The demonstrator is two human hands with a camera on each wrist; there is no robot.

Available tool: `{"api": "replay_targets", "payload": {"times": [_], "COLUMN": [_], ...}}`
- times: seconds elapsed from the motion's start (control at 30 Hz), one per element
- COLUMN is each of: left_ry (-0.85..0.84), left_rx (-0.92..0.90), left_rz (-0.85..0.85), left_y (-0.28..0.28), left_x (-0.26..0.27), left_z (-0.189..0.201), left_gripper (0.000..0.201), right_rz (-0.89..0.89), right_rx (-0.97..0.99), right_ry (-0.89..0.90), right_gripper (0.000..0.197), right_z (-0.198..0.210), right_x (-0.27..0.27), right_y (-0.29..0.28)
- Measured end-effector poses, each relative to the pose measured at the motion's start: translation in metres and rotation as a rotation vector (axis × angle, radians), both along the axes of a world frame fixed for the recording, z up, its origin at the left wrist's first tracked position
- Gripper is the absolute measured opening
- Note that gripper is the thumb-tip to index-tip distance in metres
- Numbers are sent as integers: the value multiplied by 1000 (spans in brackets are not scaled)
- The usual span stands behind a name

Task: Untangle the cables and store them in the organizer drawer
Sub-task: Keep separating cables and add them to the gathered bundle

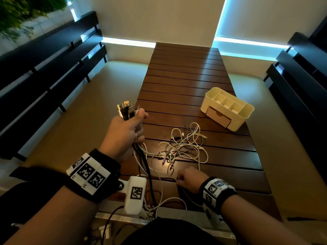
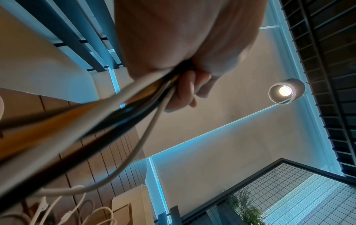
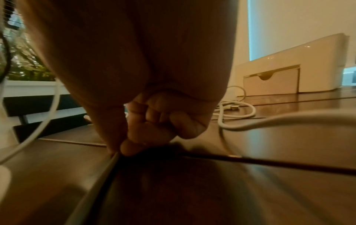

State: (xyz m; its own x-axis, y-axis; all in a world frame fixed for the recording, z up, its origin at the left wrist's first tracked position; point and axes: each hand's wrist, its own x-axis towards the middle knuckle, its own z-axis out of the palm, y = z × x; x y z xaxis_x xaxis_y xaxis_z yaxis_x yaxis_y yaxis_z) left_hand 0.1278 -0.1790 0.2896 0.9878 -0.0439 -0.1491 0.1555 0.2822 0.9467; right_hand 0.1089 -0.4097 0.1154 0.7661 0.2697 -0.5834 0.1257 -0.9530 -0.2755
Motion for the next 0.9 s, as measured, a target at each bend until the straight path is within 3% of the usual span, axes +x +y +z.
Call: {"api": "replay_targets", "payload": {"times": [0.1,0.27,0.33,0.53,0.7,0.8,0.9], "left_ry": [0,-13,-16,-12,-26,-32,-43], "left_rx": [2,0,8,38,49,54,66], "left_rz": [-1,23,27,33,32,35,33], "left_y": [6,10,10,5,2,1,-1], "left_x": [1,0,0,-1,-2,-4,-7], "left_z": [-1,-3,-3,0,-1,0,0], "left_gripper": [21,21,21,22,22,22,21], "right_rz": [-42,-462,-544,-494,-396,-403,-385], "right_rx": [-103,-221,-237,-299,18,135,86], "right_ry": [-8,-163,-198,-150,-377,-387,-344], "right_gripper": [24,33,30,29,5,7,23], "right_z": [3,9,13,20,29,25,14], "right_x": [12,39,45,38,34,33,30], "right_y": [-17,-75,-89,-79,-37,-25,-32]}}
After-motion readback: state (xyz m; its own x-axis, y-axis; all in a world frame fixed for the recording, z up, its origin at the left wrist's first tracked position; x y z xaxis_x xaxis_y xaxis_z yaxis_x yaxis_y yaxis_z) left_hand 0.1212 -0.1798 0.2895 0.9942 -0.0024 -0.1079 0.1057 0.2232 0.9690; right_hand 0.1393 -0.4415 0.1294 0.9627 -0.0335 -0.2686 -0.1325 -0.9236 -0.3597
